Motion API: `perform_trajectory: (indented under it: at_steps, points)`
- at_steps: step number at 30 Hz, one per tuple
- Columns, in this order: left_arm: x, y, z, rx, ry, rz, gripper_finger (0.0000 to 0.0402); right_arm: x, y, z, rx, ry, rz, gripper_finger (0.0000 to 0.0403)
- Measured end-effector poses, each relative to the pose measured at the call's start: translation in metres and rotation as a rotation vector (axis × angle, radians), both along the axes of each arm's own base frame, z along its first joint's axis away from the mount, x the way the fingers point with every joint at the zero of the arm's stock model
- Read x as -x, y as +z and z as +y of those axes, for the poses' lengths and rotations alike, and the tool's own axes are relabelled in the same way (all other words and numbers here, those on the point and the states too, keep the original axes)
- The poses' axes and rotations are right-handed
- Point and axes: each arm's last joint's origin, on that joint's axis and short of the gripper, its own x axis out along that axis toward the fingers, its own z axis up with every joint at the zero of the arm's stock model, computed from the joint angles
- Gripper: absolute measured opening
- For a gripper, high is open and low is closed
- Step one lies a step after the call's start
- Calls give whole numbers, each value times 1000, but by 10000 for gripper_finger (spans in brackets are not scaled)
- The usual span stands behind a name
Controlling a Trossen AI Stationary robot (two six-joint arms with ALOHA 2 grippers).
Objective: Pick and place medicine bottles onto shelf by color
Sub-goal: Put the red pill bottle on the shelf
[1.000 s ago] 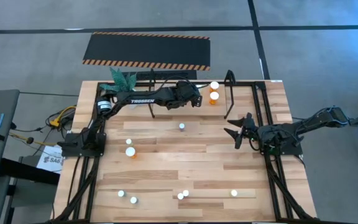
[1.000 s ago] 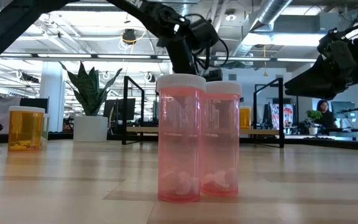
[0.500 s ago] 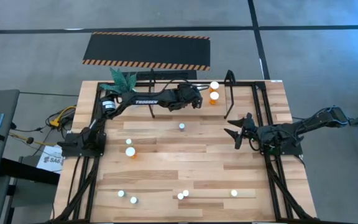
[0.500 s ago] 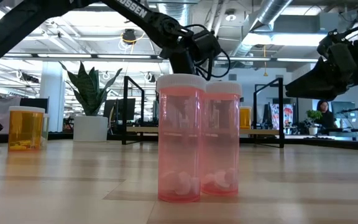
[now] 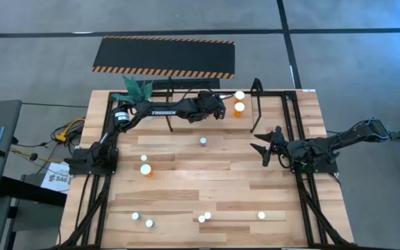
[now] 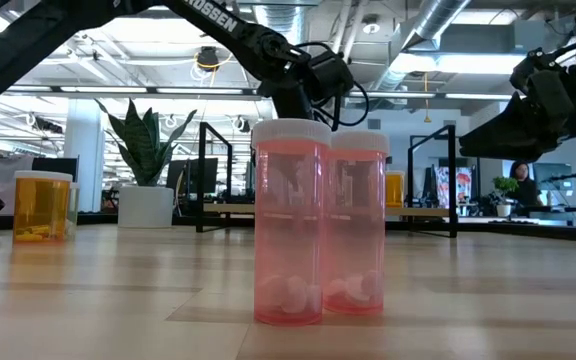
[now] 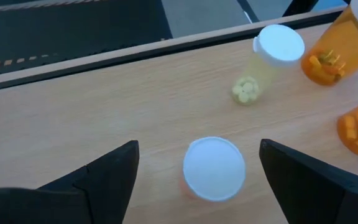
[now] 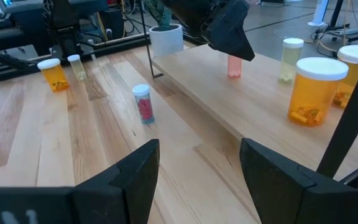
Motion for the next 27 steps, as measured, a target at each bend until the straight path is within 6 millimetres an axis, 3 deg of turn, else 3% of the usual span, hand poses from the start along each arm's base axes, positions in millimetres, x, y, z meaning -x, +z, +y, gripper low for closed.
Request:
perform_trajectory:
  at_steps: [16,27]
  points:
    - [0,0,0,2,-13,6,188,0,0,0,0,0,0,244]
    - [0,0,0,-1,-14,1,122,0,0,0,0,0,0,244]
